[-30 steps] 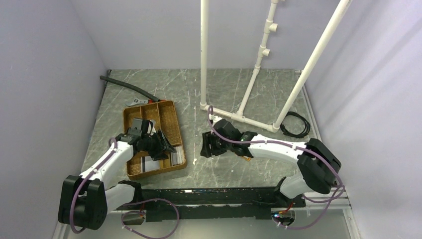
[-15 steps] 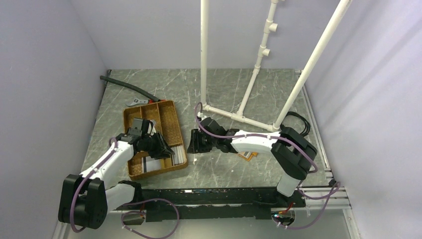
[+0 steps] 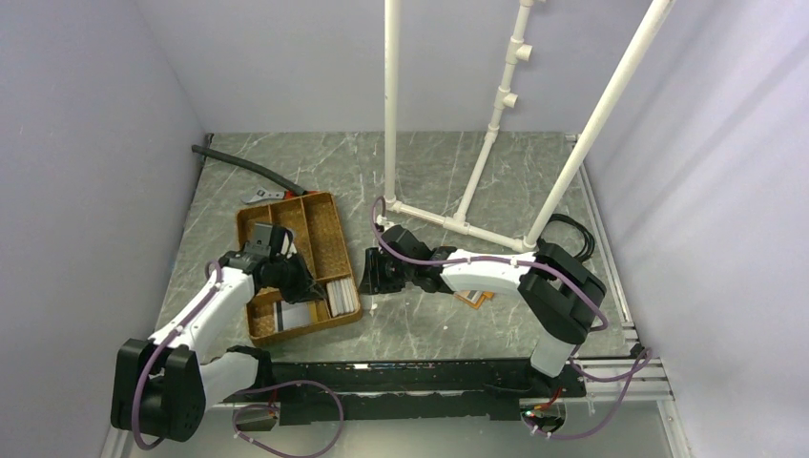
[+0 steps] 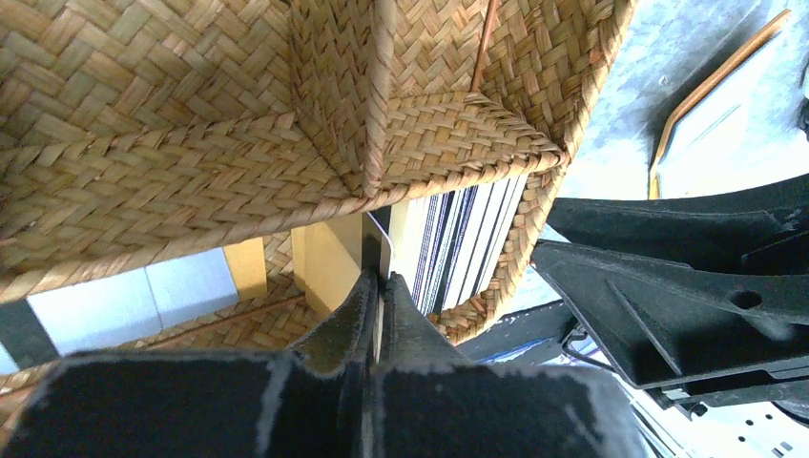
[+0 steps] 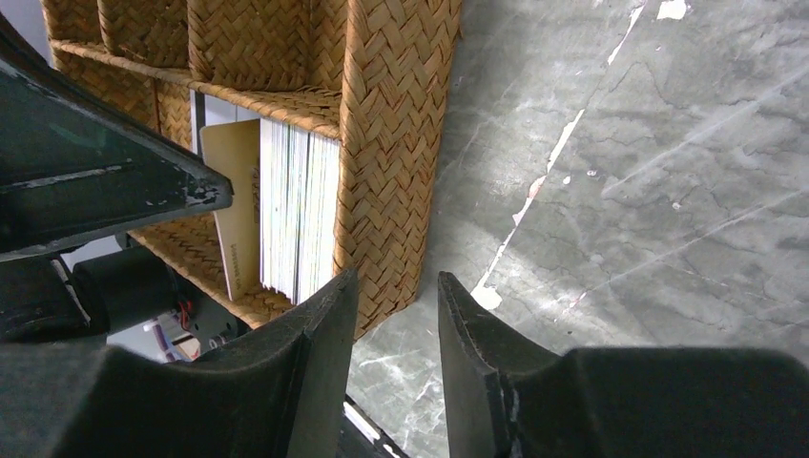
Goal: Put the credit cards into the card holder
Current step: Pick up the credit card from the storage box, then insert the credit card into the card holder.
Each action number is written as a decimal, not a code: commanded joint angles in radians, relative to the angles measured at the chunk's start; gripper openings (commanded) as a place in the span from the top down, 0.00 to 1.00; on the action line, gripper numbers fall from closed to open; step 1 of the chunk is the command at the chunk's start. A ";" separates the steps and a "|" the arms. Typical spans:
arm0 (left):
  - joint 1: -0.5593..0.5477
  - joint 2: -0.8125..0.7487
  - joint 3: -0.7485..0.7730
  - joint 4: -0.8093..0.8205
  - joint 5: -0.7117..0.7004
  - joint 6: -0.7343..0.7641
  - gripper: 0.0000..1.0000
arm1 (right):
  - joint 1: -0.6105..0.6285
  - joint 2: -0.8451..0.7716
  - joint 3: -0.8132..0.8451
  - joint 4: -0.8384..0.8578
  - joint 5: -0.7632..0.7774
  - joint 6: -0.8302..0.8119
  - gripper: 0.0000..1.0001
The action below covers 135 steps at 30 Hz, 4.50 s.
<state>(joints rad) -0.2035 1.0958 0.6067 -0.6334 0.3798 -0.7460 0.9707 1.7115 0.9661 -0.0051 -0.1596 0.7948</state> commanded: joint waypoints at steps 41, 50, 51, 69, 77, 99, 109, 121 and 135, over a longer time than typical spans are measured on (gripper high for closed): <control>-0.063 -0.150 0.087 0.622 0.609 -0.117 1.00 | -0.244 -0.473 -0.389 0.692 -0.489 0.258 0.52; -0.181 -0.050 0.113 0.674 0.530 -0.105 1.00 | -0.328 -0.520 -0.481 0.781 -0.514 0.364 1.00; -0.184 -0.030 0.137 0.598 0.496 -0.080 0.97 | -0.353 -0.551 -0.495 0.709 -0.498 0.353 1.00; -0.494 0.663 0.565 0.584 0.204 0.026 0.89 | -0.886 -0.734 -0.621 -0.167 -0.426 -0.083 1.00; -0.536 0.928 0.707 0.612 0.174 0.042 0.95 | -0.948 -0.621 -0.669 0.000 -0.520 -0.101 1.00; -0.537 1.021 0.654 0.575 0.075 0.013 1.00 | -1.015 -0.467 -0.710 0.242 -0.587 -0.086 1.00; -0.537 1.023 0.665 0.552 0.079 0.027 1.00 | -1.015 -0.476 -0.714 0.242 -0.619 -0.122 1.00; -0.537 1.020 0.667 0.536 0.103 0.036 1.00 | -1.010 -0.343 -0.684 0.450 -0.579 -0.080 1.00; -0.538 1.029 0.670 0.542 0.128 0.031 1.00 | -0.936 -0.218 -0.710 0.663 -0.496 0.037 1.00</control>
<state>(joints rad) -0.7372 2.1025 1.2915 -0.0132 0.5385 -0.7456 -0.0124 1.4654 0.2592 0.5251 -0.7307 0.7605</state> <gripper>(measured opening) 0.008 0.008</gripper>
